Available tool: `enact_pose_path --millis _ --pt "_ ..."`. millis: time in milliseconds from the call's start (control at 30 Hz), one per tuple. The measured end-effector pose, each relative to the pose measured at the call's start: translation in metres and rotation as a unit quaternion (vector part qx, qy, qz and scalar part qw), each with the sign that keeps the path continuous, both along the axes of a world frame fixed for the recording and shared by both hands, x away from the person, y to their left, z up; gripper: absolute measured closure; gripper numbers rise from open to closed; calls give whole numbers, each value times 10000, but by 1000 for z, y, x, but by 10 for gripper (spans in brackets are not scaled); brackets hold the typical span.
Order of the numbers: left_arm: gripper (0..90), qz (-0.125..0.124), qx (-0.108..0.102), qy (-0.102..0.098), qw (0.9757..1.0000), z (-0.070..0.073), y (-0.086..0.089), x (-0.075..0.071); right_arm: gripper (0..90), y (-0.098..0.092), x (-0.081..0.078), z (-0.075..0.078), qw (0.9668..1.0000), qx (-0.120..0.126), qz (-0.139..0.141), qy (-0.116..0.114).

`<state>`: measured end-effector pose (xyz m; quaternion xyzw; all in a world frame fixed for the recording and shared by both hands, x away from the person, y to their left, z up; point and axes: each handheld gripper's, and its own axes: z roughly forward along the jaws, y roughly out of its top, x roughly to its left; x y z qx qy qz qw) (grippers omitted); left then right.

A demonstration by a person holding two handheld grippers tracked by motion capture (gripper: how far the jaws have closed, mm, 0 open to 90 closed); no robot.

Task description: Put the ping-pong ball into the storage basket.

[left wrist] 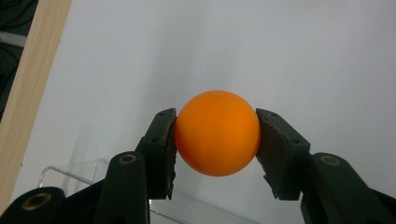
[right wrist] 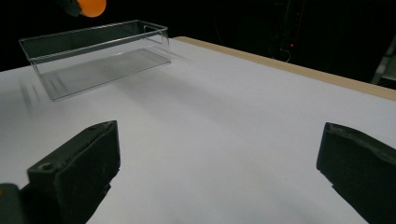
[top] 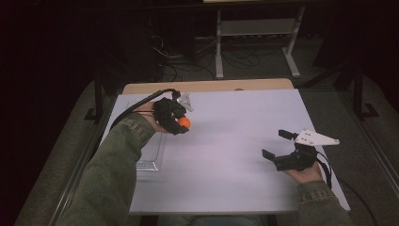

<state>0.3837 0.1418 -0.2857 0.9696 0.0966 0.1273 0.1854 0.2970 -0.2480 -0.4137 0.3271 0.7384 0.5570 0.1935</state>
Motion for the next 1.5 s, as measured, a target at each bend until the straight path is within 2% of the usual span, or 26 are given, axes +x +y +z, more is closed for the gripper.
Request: enact_pose_path --millis 600,1500 --pt "505 240 -79 -100 9996 10 29 -4 0 0 0 0 10000 -7 1 11" --pt "505 540 22 -99 9985 8 70 -12 0 1 0 -1 10000 -25 2 26"
